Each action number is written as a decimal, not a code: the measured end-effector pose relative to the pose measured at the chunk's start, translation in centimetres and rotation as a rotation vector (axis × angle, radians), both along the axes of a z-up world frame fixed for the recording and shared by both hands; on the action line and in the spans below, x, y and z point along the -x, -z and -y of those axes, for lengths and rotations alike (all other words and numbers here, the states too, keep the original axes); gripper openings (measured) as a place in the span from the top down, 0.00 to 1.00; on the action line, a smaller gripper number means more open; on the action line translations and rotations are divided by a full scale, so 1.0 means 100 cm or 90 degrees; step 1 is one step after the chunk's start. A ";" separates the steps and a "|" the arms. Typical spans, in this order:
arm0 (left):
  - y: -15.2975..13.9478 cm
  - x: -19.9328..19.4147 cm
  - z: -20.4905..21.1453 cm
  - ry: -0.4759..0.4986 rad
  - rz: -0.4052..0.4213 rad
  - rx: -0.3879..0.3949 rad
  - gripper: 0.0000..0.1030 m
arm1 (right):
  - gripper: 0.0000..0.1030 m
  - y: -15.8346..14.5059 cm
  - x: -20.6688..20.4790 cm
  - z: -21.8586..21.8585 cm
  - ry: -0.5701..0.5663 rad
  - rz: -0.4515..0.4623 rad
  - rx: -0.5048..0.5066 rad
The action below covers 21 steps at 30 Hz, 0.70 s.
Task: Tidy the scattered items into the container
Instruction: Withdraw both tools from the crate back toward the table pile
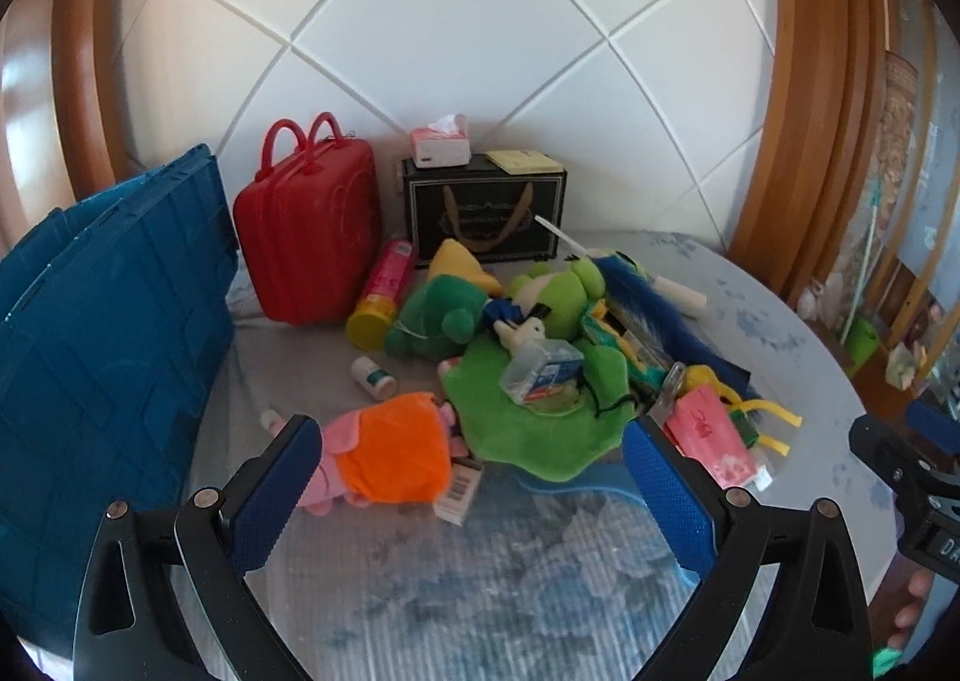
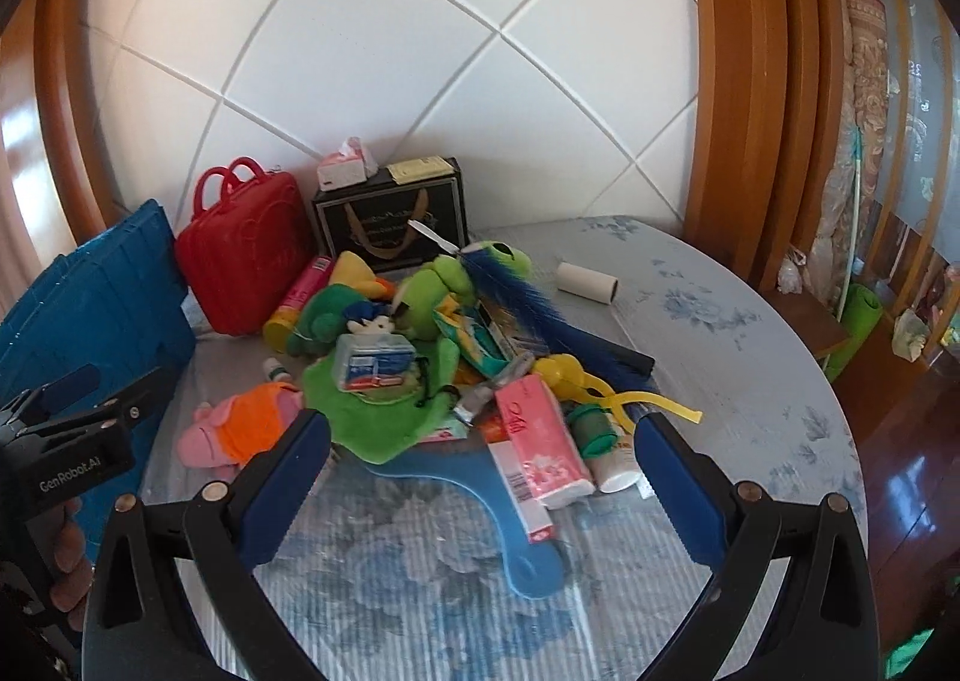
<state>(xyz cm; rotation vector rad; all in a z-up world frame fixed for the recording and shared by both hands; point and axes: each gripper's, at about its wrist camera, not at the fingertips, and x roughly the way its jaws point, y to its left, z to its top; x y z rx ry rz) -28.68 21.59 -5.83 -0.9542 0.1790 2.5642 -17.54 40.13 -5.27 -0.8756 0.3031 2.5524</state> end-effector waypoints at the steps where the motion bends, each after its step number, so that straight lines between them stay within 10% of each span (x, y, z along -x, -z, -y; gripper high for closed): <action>1: 0.004 0.000 -0.005 0.000 0.008 0.003 0.01 | 0.00 0.006 0.000 -0.011 0.008 0.009 0.005; 21: 0.049 0.001 -0.076 0.069 0.061 0.067 0.01 | 0.00 0.048 -0.026 -0.076 0.101 0.107 0.024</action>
